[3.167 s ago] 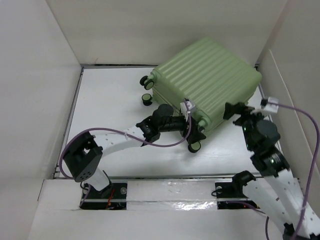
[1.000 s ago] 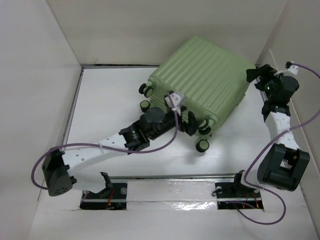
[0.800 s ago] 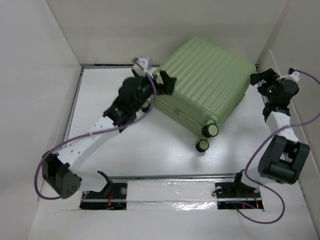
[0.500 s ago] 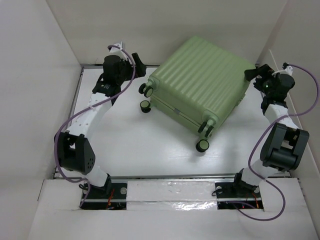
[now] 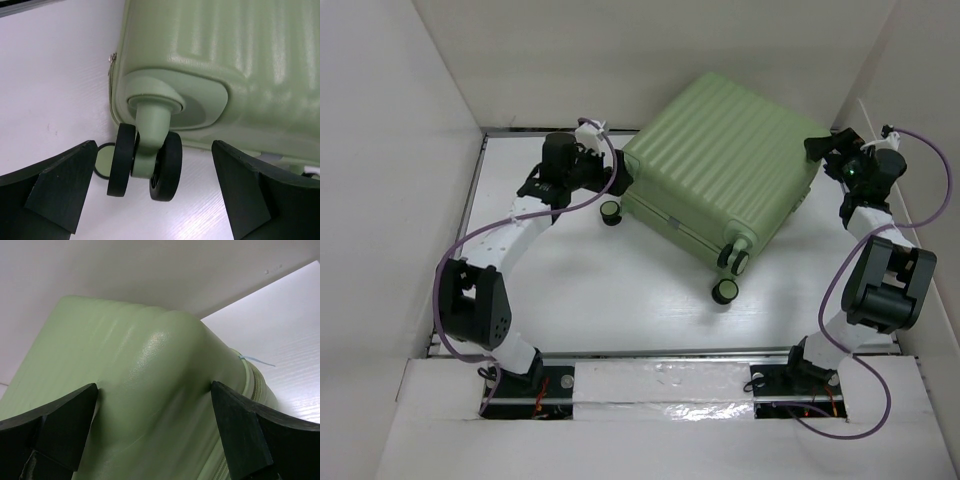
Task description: Pack the luggage
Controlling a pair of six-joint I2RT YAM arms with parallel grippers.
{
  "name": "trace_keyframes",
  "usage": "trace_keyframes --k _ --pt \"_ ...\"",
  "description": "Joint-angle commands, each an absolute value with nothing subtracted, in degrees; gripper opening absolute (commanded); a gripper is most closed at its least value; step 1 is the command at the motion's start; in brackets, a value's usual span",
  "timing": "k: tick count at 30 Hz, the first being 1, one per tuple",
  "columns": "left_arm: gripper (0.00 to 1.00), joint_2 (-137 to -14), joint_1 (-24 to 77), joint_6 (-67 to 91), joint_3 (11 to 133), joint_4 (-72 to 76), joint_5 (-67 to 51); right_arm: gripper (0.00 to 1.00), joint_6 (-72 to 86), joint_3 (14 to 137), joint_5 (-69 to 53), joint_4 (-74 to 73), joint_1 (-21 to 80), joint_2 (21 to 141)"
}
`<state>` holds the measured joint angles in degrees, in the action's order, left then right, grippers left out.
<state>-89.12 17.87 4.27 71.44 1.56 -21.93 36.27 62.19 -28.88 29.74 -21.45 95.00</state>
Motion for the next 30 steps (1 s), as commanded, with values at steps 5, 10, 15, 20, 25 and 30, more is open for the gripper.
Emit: trace_keyframes --k 5,10,15,20,25,30 --pt "0.92 -92.9 17.4 -6.94 81.82 -8.59 -25.57 1.0 35.42 63.63 -33.14 32.61 -20.57 98.79" --pt "0.8 -95.0 16.79 -9.13 84.01 -9.92 -26.54 1.0 34.8 67.14 -34.63 31.03 -19.87 99.76" --pt "0.65 -98.78 16.79 -11.6 86.66 -15.2 -28.74 1.0 32.78 69.26 -33.22 27.51 -19.25 100.1" --pt "0.02 -100.11 17.31 -9.94 85.96 -14.06 -28.31 1.0 30.86 72.76 -34.45 23.76 -16.53 103.09" --pt "0.0 -94.15 19.95 -0.74 77.38 -7.49 -25.05 1.0 29.09 75.85 -34.45 22.41 -12.49 106.34" --pt "0.0 -85.1 19.95 8.25 66.72 3.6 -22.77 1.0 29.36 77.08 -36.12 23.29 -8.62 108.89"
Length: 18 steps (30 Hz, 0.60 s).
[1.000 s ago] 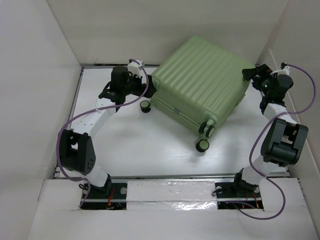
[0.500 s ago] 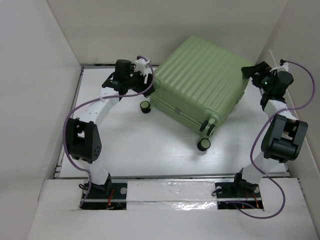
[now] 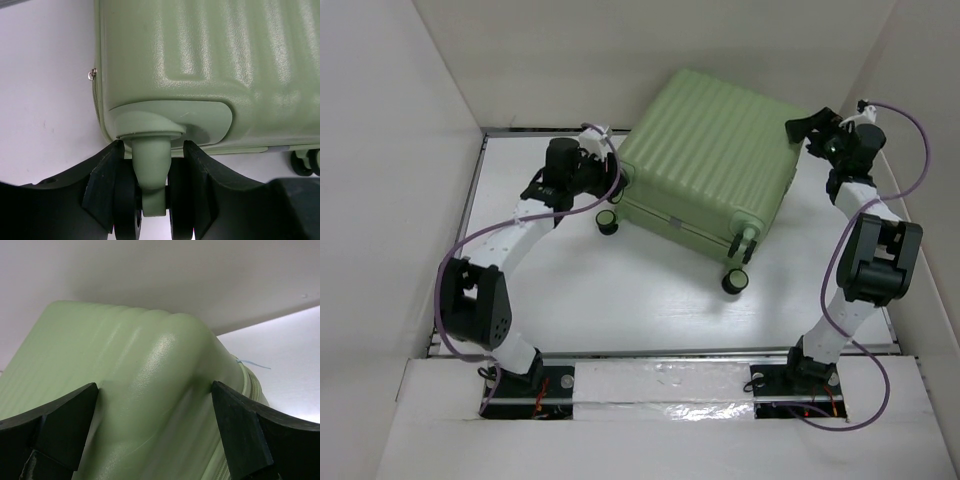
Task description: Pack the luggage
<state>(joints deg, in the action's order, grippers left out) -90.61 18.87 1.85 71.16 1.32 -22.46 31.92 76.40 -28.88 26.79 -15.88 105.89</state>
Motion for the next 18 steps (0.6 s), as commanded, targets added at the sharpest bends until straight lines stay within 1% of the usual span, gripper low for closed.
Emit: trace_keyframes --k 1,6,8,9,10,13,18 --pt "0.0 -84.3 19.95 9.83 65.58 3.95 -22.33 1.0 29.27 77.95 -36.56 23.12 -7.4 109.24" --pt "0.0 -78.86 19.95 15.54 58.29 7.11 -22.32 1.0 31.37 80.85 -39.98 24.52 -3.7 113.19" --pt "0.0 -76.92 19.95 16.78 56.18 8.69 -23.11 1.0 31.12 84.53 -41.65 23.21 -1.68 114.78" --pt "0.0 -73.51 19.95 18.01 53.81 9.92 -23.29 0.99 30.85 86.99 -43.14 22.51 -0.1 116.7" --pt "0.0 -73.48 19.95 18.63 52.83 9.93 -23.29 0.99 30.85 87.01 -43.68 22.5 -0.09 116.72" --pt "0.0 -70.14 19.95 20.56 51.16 10.55 -23.03 0.99 29.27 92.88 -46.04 19.35 3.07 118.99" --pt "0.0 -65.41 19.95 22.49 48.26 9.49 -24.52 0.99 22.17 104.75 -47.81 6.79 7.29 121.72"
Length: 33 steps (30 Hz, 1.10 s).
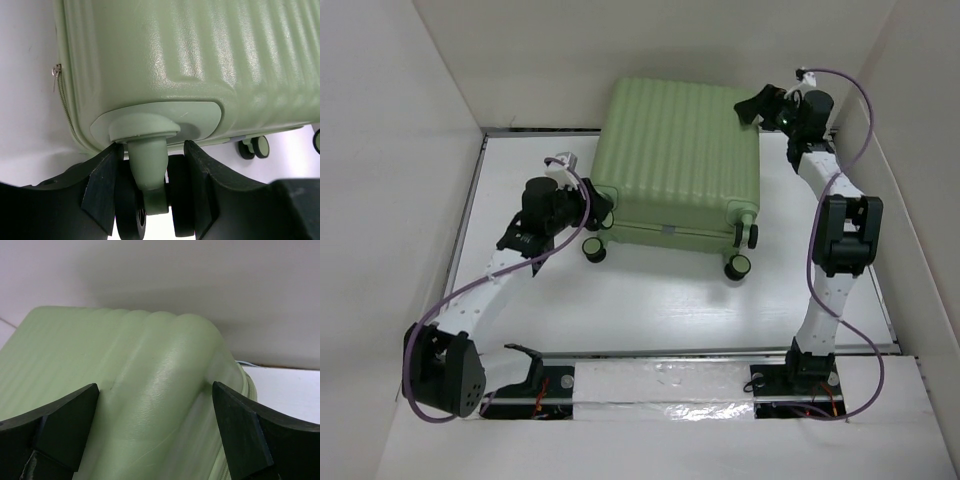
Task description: Pack the luggage
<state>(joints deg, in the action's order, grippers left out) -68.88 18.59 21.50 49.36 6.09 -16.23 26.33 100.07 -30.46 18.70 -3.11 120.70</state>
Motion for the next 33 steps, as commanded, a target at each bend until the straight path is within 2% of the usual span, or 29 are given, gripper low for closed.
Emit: trace_keyframes --k 1,6,8,10,11,12,14,18,21,23,24,25,26,27,28,29,31,33 --pt "0.0 -64.69 19.95 23.37 47.82 9.32 -24.7 0.99 21.1 109.03 -48.33 4.85 8.16 122.16" --pt "0.0 -58.73 19.95 26.01 42.98 10.02 -25.4 1.0 14.86 122.24 -46.94 -10.44 9.76 124.62" --pt "0.0 -57.4 19.95 27.42 41.23 10.72 -23.74 1.0 13.01 121.92 -45.79 -8.99 9.76 123.15" --pt "0.0 -55.81 19.95 29.43 40.17 12.12 -22.51 1.0 16.95 116.22 -46.66 -1.45 8.36 117.09" --pt "0.0 -55.55 19.95 30.23 39.03 14.65 -22.41 1.0 19.05 112.54 -47.1 9.21 7.39 114.63" --pt "0.0 -55.46 19.95 30.84 38.5 15.9 -22.59 1.0 23.42 104.58 -47.28 14.8 5.21 111.91" --pt "0.0 -55.9 19.95 32.34 37.88 18.53 -23.29 1.0 26.44 97.33 -47.63 26.73 2.74 104.26" --pt "0.0 -55.38 19.95 33.83 37.18 21.44 -23.29 1.0 29.0 77.68 -48.34 39.26 -3.15 92.14" --pt "0.0 -54.06 19.95 35.5 36.39 23.9 -22.77 0.98 28.83 68.5 -49.48 43.06 -6.5 83.17" --pt "0.0 -53.53 19.95 36.91 35.69 26.09 -22.41 0.8 27.17 56.29 -46.77 43.59 -7.12 74.24" --pt "0.0 -53.09 19.95 37.52 35.34 26.97 -22.33 0.54 26.03 51.81 -44.58 42.55 -7.12 70.61" --pt "0.0 -52.91 19.95 38.83 34.81 28.11 -22.32 0.33 24.97 46.98 -38.03 41.5 -6.51 66.66" --pt "0.0 -52.65 19.95 39.46 33.67 30.21 -21.98 0.14 24.44 37.1 -34.49 40.79 -5.2 62.53" --pt "0.0 -52.39 19.95 39.98 33.23 31.02 -21.71 0.0 23.82 32.48 -31.5 40.52 -4.58 53.96" --pt "0.0 -52.3 19.95 40.43 32.96 31.37 -21.62 0.0 23.21 28.34 -25.46 39.73 -4.05 49.61" --pt "0.0 -52.29 19.95 40.69 32.52 31.81 -20.93 0.0 23.38 21.95 -23.14 35.64 -4.04 45.22" --pt "0.0 -51.59 19.95 42.26 31.65 33.3 -20.39 0.0 22.25 17.42 -21.71 30.61 -4.04 33.0" --pt "0.0 -51.42 19.95 43.15 30.76 35.59 -19.95 0.0 22.32 13.47 -18.39 17.98 -4.04 25.88"
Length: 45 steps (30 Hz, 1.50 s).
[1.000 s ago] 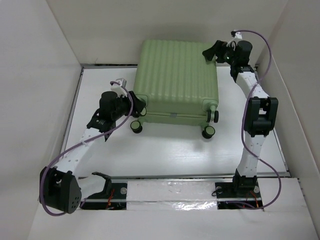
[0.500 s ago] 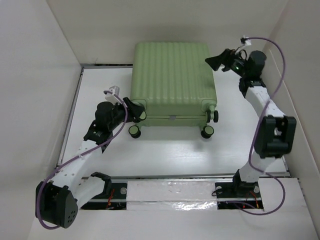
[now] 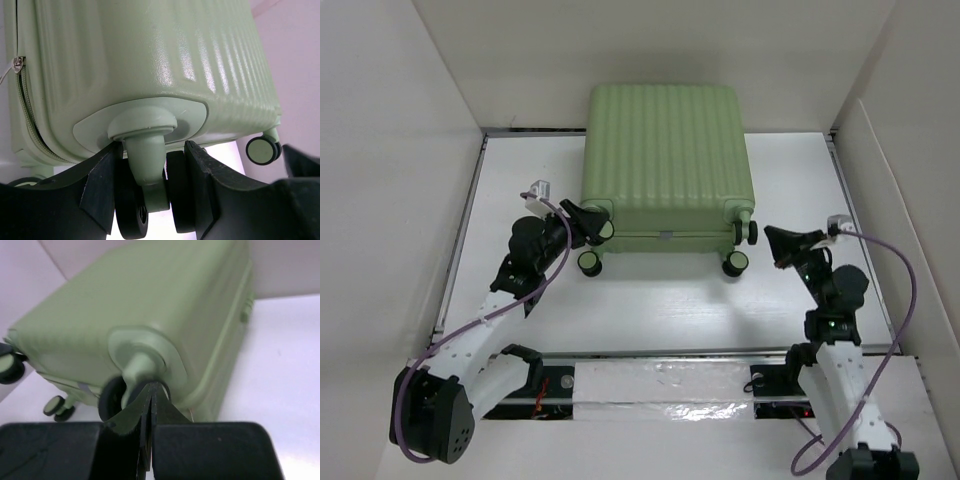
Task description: Pack the luggage
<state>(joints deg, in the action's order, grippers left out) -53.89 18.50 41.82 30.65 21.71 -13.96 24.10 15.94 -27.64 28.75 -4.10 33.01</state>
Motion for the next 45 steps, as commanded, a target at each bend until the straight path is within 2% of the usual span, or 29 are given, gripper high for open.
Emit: trace_keyframes --k 1,3,4,5,6,7,9,13,17,19,22,32,33,36,38,39,40,42,45 --pt "0.0 -51.59 19.95 43.59 30.76 36.03 -19.86 0.0 22.15 11.88 -17.33 15.67 -4.04 20.53" --pt "0.0 -51.77 19.95 44.03 31.2 37.09 -19.78 0.0 21.88 8.54 -16.45 10.75 -4.04 17.15" --pt "0.0 -51.77 19.95 44.47 31.38 37.35 -19.6 0.05 21.28 7.57 -16.09 9.68 -4.04 15.66" --pt "0.0 -51.68 19.95 44.91 31.2 38.4 -19.34 0.13 20.83 6.17 -17.22 13.24 -4.04 15.82" --pt "0.0 -51.33 19.95 45.26 31.11 38.93 -19.16 0.31 20.66 4.67 -18.18 15.97 -4.04 16.6" --pt "0.0 -51.24 19.95 45.52 31.2 39.37 -19.16 0.41 19.78 3.79 -18.72 17.65 -4.04 18.09" --pt "0.0 -50.46 19.95 45.88 31.29 39.2 -18.72 0.52 17.68 4.3 -21.09 23.62 -4.04 26.16" --pt "0.0 -48.69 19.95 46.05 31.11 38.06 -17.67 0.52 15.29 7.73 -24.87 33.28 -2.82 42.42" --pt "0.0 -46.94 19.95 45.79 30.59 37.44 -15.91 0.52 14.59 7.04 -22.59 52.49 -1.41 55.26" --pt "0.0 -47.11 19.95 45.44 30.94 36.57 -16.17 0.53 14.59 6.68 -25.3 59.3 -1.41 60.72" --pt "0.0 -47.37 19.95 45.61 30.33 36.91 -16.61 0.54 12.58 10.71 -26.37 59.07 -0.09 65.02" --pt "0.0 -47.46 19.95 44.74 29.79 36.12 -15.91 0.51 11.78 15.11 -31.29 66.52 1.05 74.17" --pt "0.0 -47.55 19.95 44.82 29.71 36.12 -15.91 0.44 12.13 15.47 -31.64 67.49 1.05 76.44" --pt "0.0 -47.55 19.95 44.83 29.53 36.21 -15.91 0.37 14.41 15.47 -34.28 74.42 1.84 81.62" --pt "0.0 -47.72 19.95 44.91 29.18 36.3 -15.82 0.22 16.95 14.42 -32.79 79.25 2.37 84.01" --pt "0.0 -47.81 19.95 44.83 29.01 36.39 -15.91 0.11 17.83 13.72 -32.78 83.28 2.37 85.07" --pt "0.0 -47.9 19.95 44.91 29.0 36.47 -16.0 0.06 19.58 13.62 -32.87 84.97 2.98 87.17" --pt "0.0 -48.16 19.95 45.0 28.48 36.91 -16.26 0.0 20.91 12.66 -32.17 90.05 4.3 88.94" --pt "0.0 -48.52 19.95 45.18 27.69 38.32 -16.79 0.0 21.71 11.34 -28.84 95.68 9.04 91.84"
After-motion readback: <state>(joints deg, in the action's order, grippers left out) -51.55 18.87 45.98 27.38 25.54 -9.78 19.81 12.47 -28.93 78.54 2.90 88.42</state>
